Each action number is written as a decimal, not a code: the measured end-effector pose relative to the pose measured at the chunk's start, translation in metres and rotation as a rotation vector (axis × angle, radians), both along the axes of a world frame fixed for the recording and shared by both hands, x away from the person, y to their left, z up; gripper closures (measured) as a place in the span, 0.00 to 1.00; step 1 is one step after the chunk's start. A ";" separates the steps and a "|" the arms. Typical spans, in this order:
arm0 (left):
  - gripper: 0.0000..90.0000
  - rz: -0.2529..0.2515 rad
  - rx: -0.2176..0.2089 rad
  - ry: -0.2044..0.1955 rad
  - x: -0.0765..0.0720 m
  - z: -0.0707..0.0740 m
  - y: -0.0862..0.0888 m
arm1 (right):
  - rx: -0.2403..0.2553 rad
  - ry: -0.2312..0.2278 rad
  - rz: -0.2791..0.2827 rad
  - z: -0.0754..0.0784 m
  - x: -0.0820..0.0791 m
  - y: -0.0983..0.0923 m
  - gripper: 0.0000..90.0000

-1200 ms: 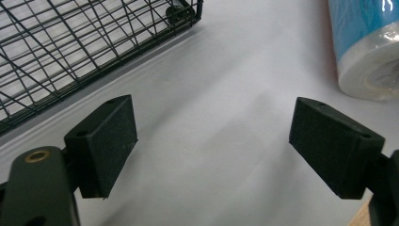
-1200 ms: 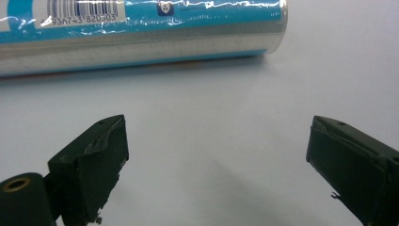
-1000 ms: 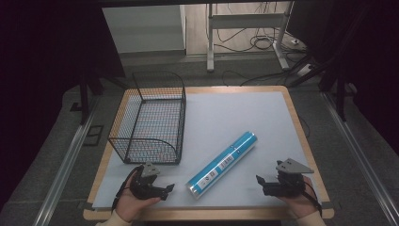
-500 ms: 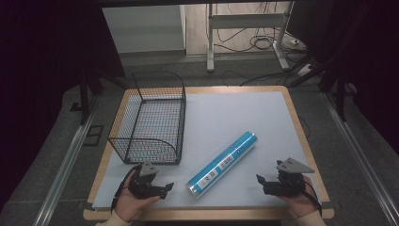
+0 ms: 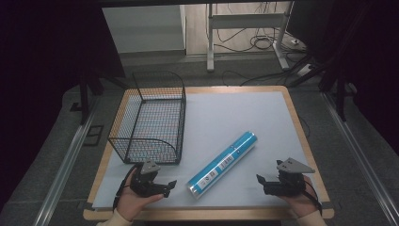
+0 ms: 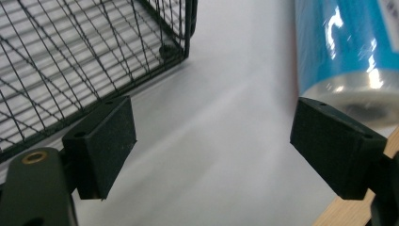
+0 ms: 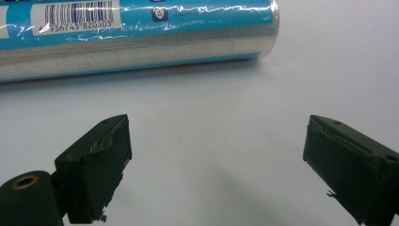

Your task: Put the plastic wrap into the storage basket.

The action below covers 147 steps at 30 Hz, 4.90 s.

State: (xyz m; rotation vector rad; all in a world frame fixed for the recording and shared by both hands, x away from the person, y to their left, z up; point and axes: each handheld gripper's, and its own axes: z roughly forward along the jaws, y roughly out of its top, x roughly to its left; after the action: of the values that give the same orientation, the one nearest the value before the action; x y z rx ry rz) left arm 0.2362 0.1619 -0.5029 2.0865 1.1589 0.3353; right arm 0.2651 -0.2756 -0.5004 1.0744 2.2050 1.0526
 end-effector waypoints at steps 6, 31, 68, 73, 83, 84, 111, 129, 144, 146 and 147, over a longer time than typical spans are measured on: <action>0.14 0.046 -0.023 -0.010 -0.003 0.018 -0.008 | 0.012 -0.001 0.008 0.001 0.000 -0.001 0.10; 0.15 -0.070 0.023 -0.032 0.008 0.053 -0.051 | -0.004 -0.003 -0.002 -0.001 -0.001 0.001 0.10; 0.15 -0.167 0.133 -0.003 0.036 0.057 -0.124 | -0.008 -0.008 -0.012 -0.001 -0.001 0.001 0.10; 0.15 -0.174 0.158 0.010 0.045 0.055 -0.135 | -0.010 -0.005 -0.017 -0.002 -0.001 0.001 0.10; 0.15 -0.185 0.184 0.035 0.060 0.053 -0.154 | -0.013 -0.004 -0.014 -0.002 -0.001 0.002 0.10; 0.15 -0.187 0.186 0.035 0.061 0.053 -0.155 | -0.014 -0.004 -0.014 -0.002 -0.001 0.001 0.10; 0.15 -0.237 0.291 0.155 0.099 0.029 -0.202 | -0.022 -0.005 -0.011 -0.002 0.000 0.001 0.10; 0.28 -0.223 0.337 0.255 0.119 0.009 -0.216 | -0.026 -0.003 -0.008 -0.003 0.000 0.001 0.10; 0.35 -0.252 0.336 0.339 0.129 0.010 -0.215 | -0.016 -0.002 -0.020 -0.002 0.001 -0.001 0.11; 0.35 -0.258 0.341 0.343 0.130 0.011 -0.213 | -0.015 -0.002 -0.021 -0.002 0.001 -0.001 0.11; 0.35 -0.256 0.337 0.341 0.129 0.012 -0.213 | -0.016 -0.002 -0.022 -0.002 0.001 -0.001 0.11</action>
State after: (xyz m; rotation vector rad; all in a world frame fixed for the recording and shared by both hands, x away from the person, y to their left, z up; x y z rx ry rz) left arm 0.3657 -0.0507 -0.4906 2.6331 1.0593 0.0527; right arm 0.2658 -0.2768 -0.5023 1.0879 2.1915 1.0249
